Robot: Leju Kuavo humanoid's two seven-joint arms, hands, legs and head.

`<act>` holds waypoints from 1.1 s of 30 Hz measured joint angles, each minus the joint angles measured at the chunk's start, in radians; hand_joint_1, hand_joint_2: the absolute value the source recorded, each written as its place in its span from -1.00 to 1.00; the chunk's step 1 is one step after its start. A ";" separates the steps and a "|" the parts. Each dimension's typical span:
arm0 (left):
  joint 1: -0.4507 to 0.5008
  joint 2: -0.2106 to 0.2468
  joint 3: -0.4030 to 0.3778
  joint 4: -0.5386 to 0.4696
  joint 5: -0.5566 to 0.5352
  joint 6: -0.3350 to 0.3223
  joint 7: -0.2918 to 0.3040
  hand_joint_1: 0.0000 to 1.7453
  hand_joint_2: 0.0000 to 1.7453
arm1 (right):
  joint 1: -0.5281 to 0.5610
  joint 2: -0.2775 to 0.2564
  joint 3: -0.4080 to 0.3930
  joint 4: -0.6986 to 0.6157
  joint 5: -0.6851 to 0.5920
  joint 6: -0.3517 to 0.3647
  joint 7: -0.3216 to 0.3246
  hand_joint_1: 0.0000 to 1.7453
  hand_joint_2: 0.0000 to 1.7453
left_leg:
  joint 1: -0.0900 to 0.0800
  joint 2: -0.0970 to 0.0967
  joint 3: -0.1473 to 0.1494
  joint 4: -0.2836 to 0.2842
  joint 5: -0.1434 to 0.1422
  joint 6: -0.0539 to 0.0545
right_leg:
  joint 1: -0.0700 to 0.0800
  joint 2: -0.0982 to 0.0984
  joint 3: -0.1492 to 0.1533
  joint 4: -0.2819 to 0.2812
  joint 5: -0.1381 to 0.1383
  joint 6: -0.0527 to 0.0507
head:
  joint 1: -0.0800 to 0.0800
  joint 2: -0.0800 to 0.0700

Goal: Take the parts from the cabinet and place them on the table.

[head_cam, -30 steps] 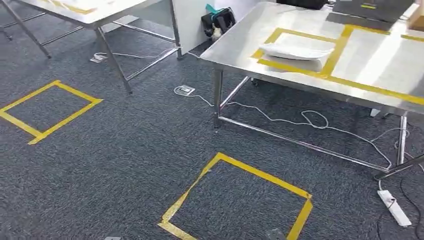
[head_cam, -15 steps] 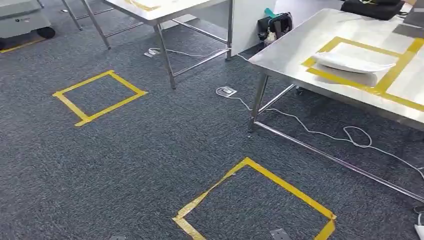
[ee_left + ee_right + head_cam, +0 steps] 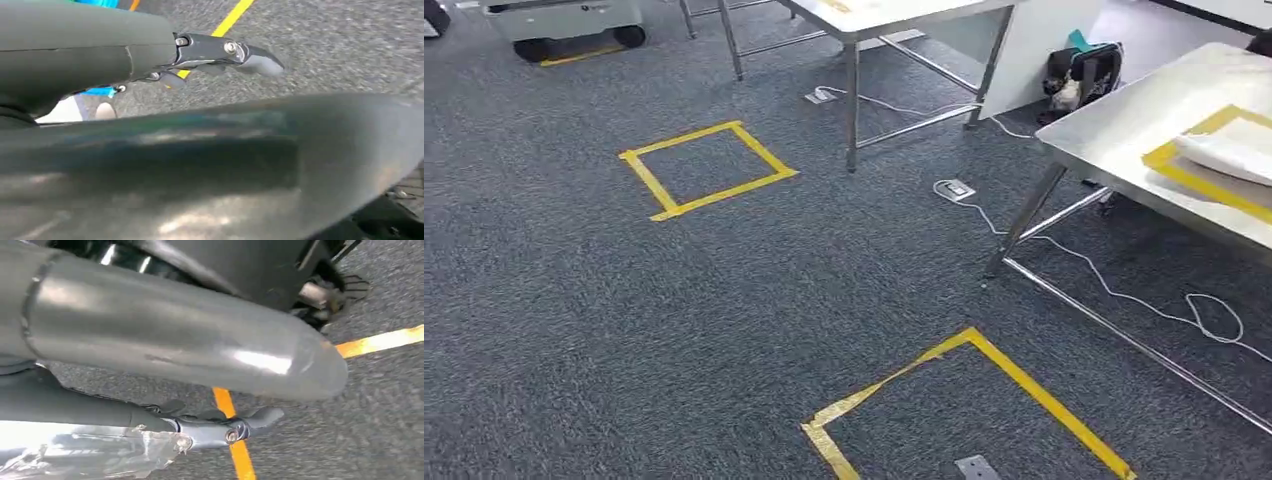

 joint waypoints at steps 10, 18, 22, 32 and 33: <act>-0.010 -0.007 0.003 0.000 -0.021 -0.005 0.002 -1.00 -1.00 | 0.009 -0.004 -0.007 0.002 -0.003 0.002 0.008 -1.00 -1.00 | -0.014 -0.142 -0.002 0.010 0.003 0.003 | -0.003 0.187 -0.039 -0.020 0.051 -0.024 | 0.003 0.000; -0.015 -0.018 0.003 0.000 -0.070 -0.008 0.009 -1.00 -1.00 | 0.013 -0.013 -0.032 0.002 -0.022 0.008 0.010 -1.00 -1.00 | -0.006 -0.036 -0.124 0.228 -0.118 -0.039 | 0.008 0.071 -0.024 -0.032 0.066 -0.056 | -0.004 0.000; -0.013 -0.019 0.003 0.000 -0.093 -0.008 0.009 -1.00 -1.00 | 0.013 -0.014 -0.045 0.001 -0.021 0.008 0.021 -1.00 -1.00 | 0.004 -0.023 -0.094 0.189 -0.055 -0.049 | 0.006 0.007 -0.021 -0.032 0.061 -0.052 | -0.005 0.000; -0.026 -0.023 0.004 0.000 -0.116 -0.015 -0.011 -1.00 -1.00 | 0.002 -0.015 -0.048 -0.001 0.040 0.003 0.021 -1.00 -1.00 | -0.002 -0.012 0.014 -0.010 -0.006 0.008 | 0.007 0.048 -0.057 0.107 -0.047 -0.005 | 0.011 0.000; -0.027 -0.024 0.004 0.000 -0.116 -0.016 -0.012 -1.00 -1.00 | 0.002 -0.015 -0.047 -0.001 0.045 0.003 0.021 -1.00 -1.00 | -0.002 -0.023 0.014 -0.010 -0.006 0.010 | 0.007 0.058 -0.088 0.171 -0.073 -0.005 | 0.011 0.000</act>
